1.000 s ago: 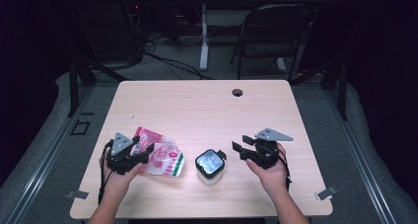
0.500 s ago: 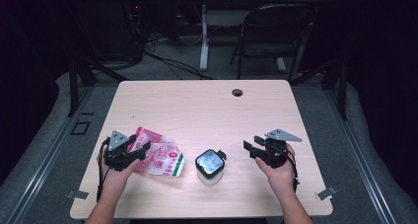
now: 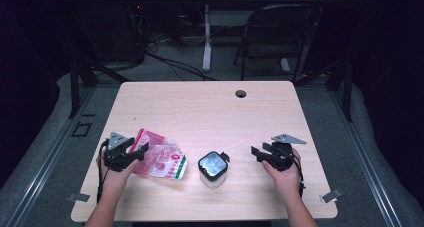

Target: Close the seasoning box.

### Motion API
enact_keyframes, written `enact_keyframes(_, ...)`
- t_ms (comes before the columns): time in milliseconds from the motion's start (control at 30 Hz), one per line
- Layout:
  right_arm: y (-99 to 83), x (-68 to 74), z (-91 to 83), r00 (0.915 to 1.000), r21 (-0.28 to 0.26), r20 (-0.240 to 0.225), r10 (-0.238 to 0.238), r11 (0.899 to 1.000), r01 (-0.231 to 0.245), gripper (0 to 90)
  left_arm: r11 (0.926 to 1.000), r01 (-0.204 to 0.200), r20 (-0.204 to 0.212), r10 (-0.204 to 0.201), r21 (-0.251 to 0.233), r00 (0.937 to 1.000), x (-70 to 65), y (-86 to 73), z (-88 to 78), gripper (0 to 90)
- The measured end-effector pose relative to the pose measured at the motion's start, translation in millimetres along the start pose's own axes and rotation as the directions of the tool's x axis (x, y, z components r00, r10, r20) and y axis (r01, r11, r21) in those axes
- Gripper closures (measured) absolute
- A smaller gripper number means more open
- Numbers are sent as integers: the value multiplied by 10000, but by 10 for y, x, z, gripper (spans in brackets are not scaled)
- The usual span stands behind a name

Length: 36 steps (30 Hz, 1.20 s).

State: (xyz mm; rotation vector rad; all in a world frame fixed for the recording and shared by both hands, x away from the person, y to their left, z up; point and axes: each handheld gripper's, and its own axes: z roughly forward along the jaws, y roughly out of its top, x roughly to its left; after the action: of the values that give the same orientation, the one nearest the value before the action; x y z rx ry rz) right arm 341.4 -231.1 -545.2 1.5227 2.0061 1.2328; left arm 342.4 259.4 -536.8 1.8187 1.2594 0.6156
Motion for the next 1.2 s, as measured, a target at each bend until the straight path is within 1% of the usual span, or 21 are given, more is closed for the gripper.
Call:
enact_keyframes(67,-19,-13,31,9997,212,-16,236,9995,-236,447,9999,46,-103,-45,105,9999,36,-23,10,383)
enact_keyframes(100,-25,-15,38,9997,305,4,253,9992,-253,447,9997,121,-138,-118,207,9998,57,-35,16,383)
enact_keyframes(167,-37,-3,57,9996,371,-39,267,9990,-266,444,9988,395,-162,-390,288,9991,106,-56,33,383)
enact_keyframes(233,-44,6,70,9998,480,-53,180,9987,-177,444,9974,614,-164,-608,375,9980,147,-73,44,383)
enact_keyframes(267,-46,13,73,9999,566,4,167,9983,-167,443,9966,650,-187,-641,508,9978,165,-78,46,383)
enact_keyframes(333,-53,28,86,9995,576,-150,265,9980,-256,440,9955,764,-208,-753,567,9969,185,-97,65,382)
enact_keyframes(400,-52,47,86,9983,554,-373,457,9975,-436,434,9943,814,-209,-801,682,9966,199,-109,84,382)
enact_keyframes(467,-51,62,86,9976,583,-509,468,9973,-438,432,9930,808,-245,-789,863,9966,214,-115,92,381)
enact_keyframes(533,-57,77,91,9982,610,-446,395,9975,-367,432,9927,857,-246,-839,854,9962,227,-131,111,381)
enact_keyframes(667,-69,96,107,9980,722,-459,423,9966,-389,426,9909,931,-280,-907,976,9955,237,-139,123,379)
enact_keyframes(733,-73,114,117,9972,765,-618,418,9964,-370,424,9910,922,-274,-899,975,9956,237,-141,131,379)
enact_keyframes(967,-88,172,148,9974,904,-687,208,9958,-145,422,9911,930,-281,-908,956,9955,235,-138,133,379)
enact_keyframes(1067,-85,171,146,9973,885,-703,193,9960,-130,418,9906,938,-304,-912,995,9954,238,-134,133,379)
enact_keyframes(1167,-84,153,135,9974,888,-684,213,9959,-152,414,9897,1039,-320,-1012,982,9943,244,-125,132,379)
enact_keyframes(1200,-83,143,132,9976,878,-658,223,9960,-164,414,9900,1080,-331,-1054,912,9939,246,-127,135,379)
